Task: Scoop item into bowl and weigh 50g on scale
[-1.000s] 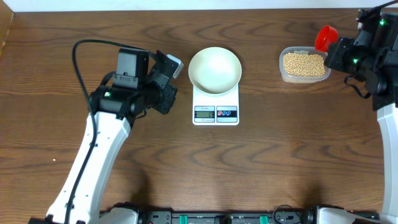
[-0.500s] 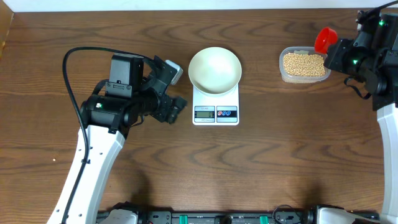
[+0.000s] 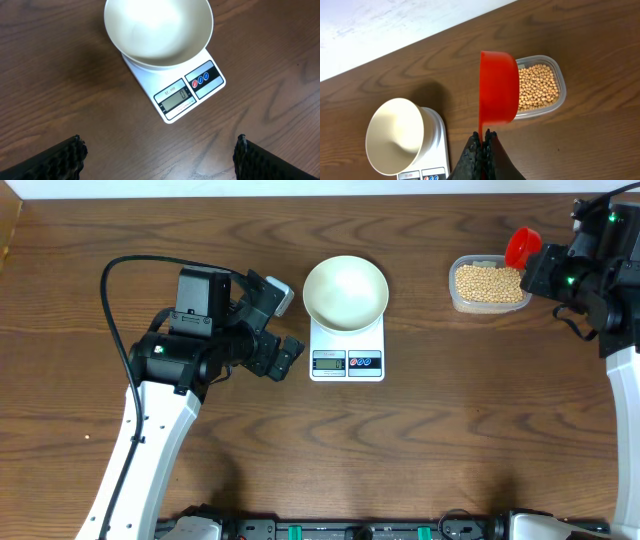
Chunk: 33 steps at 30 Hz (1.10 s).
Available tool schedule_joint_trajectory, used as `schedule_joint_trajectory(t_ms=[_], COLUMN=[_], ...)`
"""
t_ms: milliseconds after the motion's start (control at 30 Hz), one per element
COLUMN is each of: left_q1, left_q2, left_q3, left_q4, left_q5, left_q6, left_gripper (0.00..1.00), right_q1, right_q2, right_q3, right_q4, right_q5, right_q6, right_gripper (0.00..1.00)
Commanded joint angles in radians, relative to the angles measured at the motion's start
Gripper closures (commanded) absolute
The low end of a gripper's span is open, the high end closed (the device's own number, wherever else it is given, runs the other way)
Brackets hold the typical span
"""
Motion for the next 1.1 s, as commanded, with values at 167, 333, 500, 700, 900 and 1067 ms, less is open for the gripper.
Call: schedule_joint_trajectory(t_ms=[167,333,500,700,900,1067], left_q1=[-0.002,-0.002,-0.002,-0.002,-0.002,-0.002], left_q2=[-0.001,-0.001,-0.001,-0.001,-0.001,-0.001], left_q3=[0.014,0.014,0.014,0.014,0.014,0.014], left_q4=[-0.018,-0.018,-0.017,-0.017,-0.018,-0.018], left_q5=[-0.032,-0.04,-0.04,-0.04,-0.04,-0.04], left_q6=[0.007,0.051,0.078,0.078,0.078,0.077], left_gripper=[0.04,0.04,0.04,0.04,0.04,0.04], right_q1=[-0.004,-0.004,-0.004,-0.004,-0.004,-0.004], right_q2=[-0.007,-0.007,-0.007,-0.007,-0.007,-0.007], right_q3=[0.024,0.024,0.024,0.024,0.024,0.024], right_q4=[0.0,0.003,0.002,0.002,0.003,0.003], right_q5=[0.008,0.008,0.008,0.008,0.008,0.008], right_q6=[-0.016,-0.016,-0.016,-0.016,-0.016,-0.016], right_gripper=[0.99,0.99,0.99,0.99,0.99,0.99])
